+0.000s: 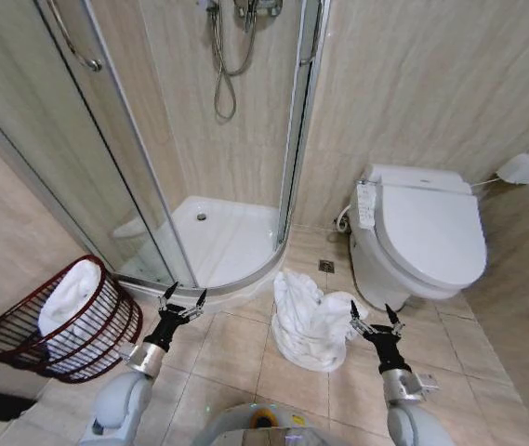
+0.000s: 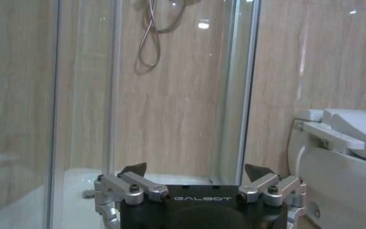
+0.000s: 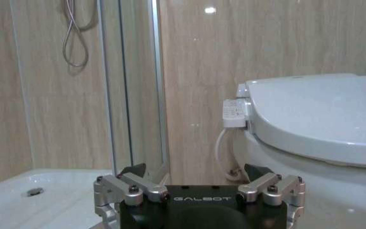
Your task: Discard the used towel into the hamper.
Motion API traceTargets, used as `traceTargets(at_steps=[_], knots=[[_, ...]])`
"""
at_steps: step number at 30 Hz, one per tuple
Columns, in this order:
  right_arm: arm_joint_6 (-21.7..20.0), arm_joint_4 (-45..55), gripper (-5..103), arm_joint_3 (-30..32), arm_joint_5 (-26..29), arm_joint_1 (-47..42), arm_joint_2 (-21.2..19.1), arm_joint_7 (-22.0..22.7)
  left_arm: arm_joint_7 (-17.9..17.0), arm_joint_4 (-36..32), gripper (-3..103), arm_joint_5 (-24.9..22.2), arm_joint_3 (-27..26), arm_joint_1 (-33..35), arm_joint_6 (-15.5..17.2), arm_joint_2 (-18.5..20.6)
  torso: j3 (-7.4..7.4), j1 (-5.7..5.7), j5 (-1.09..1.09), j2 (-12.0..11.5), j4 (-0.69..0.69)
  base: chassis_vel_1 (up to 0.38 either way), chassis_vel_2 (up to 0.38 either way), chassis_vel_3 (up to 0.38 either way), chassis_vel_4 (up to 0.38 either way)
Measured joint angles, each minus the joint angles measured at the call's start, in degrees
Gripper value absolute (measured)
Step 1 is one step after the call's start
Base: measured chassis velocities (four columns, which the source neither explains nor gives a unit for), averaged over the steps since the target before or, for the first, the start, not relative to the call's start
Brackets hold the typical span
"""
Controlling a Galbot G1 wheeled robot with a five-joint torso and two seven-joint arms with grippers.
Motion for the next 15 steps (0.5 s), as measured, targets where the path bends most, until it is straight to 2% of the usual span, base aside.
traceTargets(at_steps=[9,15], knots=[[0.05,-0.16,100,0.02,0.0,-0.09,0.09,0.06,2.06,0.02,100,2.37,-0.25,0.63,-2.12,0.09,-0.2,0.01,0.0,-0.19,0.01,-0.08,0.057,0.073,-0.057],[-0.01,-0.74,100,0.04,0.05,-0.12,0.02,0.23,2.24,0.4,100,3.09,-0.27,0.59,-2.84,-0.07,-0.4,0.0,0.01,-0.35,0.0,0.001,-0.015,-0.027,-0.001]])
